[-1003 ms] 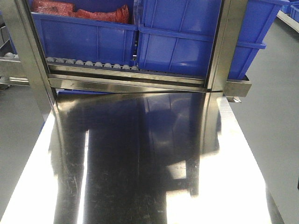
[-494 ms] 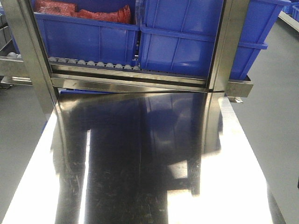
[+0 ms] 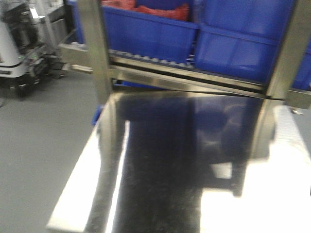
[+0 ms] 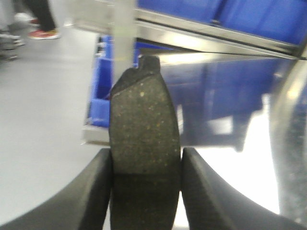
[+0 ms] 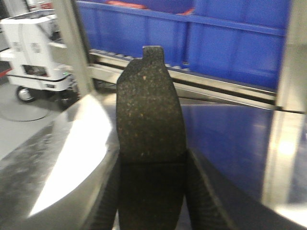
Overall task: Move and align brake pads A on conveyor
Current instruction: 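Back the base away from the steel table and turn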
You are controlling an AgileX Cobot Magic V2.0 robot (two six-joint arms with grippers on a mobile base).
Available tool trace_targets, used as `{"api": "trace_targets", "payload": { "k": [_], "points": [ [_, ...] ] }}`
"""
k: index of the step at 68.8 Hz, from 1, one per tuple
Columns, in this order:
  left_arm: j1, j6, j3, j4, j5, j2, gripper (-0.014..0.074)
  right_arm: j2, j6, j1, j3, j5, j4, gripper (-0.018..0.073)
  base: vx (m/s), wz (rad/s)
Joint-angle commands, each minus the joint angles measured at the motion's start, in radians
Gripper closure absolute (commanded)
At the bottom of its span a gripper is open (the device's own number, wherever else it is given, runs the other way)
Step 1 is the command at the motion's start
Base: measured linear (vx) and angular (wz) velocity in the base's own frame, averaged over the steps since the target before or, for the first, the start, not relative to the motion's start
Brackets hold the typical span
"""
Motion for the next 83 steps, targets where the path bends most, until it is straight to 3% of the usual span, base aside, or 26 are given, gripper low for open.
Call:
{"api": "trace_targets", "payload": {
  "k": [1, 83],
  "points": [
    [-0.004, 0.000, -0.026, 0.020, -0.087, 0.012, 0.0603, 0.005, -0.007, -0.007, -0.032, -0.102, -0.023, 0.0566, -0.15, 0.62],
    [-0.004, 0.000, -0.026, 0.019, -0.086, 0.012, 0.0603, 0.005, -0.007, -0.007, -0.032, -0.104, -0.023, 0.0566, -0.19, 0.75]
  ]
}}
